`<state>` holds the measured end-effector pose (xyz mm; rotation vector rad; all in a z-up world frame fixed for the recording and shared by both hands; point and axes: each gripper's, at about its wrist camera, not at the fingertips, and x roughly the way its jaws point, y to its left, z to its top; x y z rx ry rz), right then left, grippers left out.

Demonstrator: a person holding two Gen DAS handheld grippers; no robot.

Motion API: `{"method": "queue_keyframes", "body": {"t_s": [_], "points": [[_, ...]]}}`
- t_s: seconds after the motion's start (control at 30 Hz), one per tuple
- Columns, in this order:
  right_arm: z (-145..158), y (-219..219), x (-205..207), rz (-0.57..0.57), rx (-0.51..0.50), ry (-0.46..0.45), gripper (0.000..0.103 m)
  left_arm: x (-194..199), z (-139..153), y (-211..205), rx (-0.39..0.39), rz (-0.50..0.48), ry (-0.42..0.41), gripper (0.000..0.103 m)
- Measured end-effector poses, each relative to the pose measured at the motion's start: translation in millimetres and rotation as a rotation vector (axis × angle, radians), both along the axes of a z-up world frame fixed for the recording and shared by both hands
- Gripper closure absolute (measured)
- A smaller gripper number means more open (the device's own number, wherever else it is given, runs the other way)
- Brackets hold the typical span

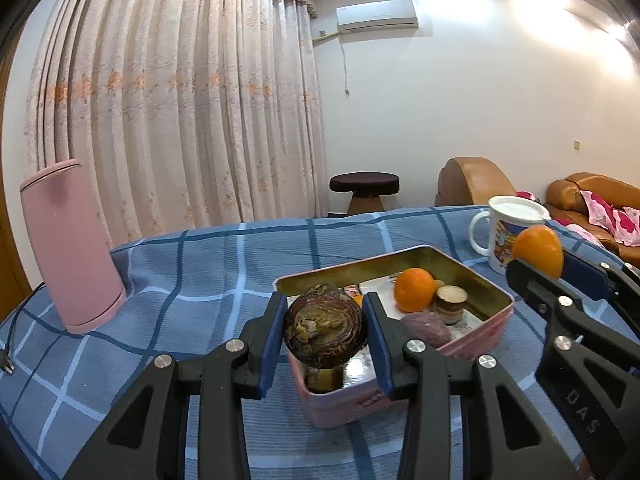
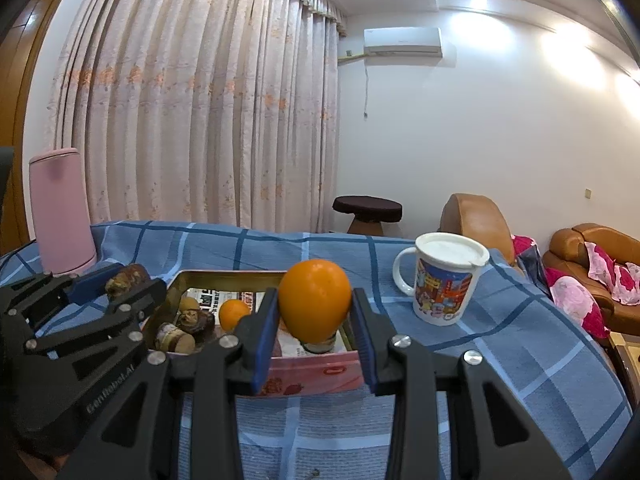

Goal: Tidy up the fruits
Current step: 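Lower both fruits into the pink tin and open both grippers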

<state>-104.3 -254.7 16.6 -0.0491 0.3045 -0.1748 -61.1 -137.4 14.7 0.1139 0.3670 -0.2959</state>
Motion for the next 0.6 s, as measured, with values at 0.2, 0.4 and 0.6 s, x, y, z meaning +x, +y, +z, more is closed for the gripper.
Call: {"method": "queue_keyframes", "body": {"t_s": [0.2, 0.4, 0.6], "points": [[-1, -6, -3, -0.013, 0.004, -0.002, 0.064, -4, 0, -11, 0.003, -0.020, -0.001, 0.062], [-1, -10, -5, -0.024, 0.003, -0.006, 0.064, -6, 0, -17, 0.002, -0.036, 0.008, 0.062], [0, -14, -5, -0.045, -0.002, -0.010, 0.064, -6, 0, -28, 0.000, -0.058, 0.018, 0.062]]}}
